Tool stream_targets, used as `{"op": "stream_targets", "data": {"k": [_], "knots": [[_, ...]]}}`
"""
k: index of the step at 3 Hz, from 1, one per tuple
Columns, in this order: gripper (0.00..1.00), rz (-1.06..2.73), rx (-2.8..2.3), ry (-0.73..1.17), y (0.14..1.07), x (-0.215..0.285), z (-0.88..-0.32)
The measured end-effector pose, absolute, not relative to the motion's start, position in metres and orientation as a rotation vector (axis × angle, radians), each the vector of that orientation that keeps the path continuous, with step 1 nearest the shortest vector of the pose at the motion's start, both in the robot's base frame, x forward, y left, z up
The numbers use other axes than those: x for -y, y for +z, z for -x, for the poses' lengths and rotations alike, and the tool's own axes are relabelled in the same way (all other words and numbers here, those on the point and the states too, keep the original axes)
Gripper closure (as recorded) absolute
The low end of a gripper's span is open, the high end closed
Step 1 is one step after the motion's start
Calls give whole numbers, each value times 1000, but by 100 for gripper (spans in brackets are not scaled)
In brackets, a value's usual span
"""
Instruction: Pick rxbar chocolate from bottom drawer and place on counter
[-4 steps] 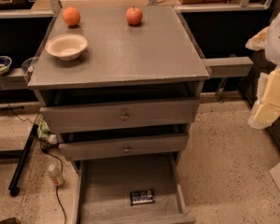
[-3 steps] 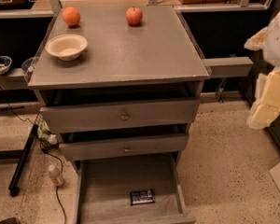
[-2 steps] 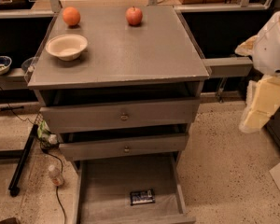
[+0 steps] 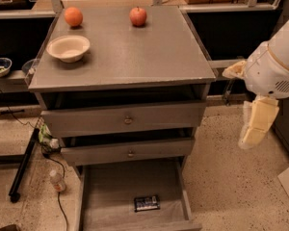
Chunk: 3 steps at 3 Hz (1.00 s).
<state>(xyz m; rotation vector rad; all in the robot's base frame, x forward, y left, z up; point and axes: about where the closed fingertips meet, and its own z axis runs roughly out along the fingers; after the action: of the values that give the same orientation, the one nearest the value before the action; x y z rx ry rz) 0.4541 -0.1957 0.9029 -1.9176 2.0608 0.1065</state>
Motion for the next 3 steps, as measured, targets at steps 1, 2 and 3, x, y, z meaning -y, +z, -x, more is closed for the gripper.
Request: {"op": "stream_targets", "data": {"k": [1, 2, 3], "knots": [[0, 1918, -2061, 106, 903, 196, -454], [0, 1933, -2065, 70, 892, 191, -452], [0, 2006, -2087, 67, 836, 176, -452]]}}
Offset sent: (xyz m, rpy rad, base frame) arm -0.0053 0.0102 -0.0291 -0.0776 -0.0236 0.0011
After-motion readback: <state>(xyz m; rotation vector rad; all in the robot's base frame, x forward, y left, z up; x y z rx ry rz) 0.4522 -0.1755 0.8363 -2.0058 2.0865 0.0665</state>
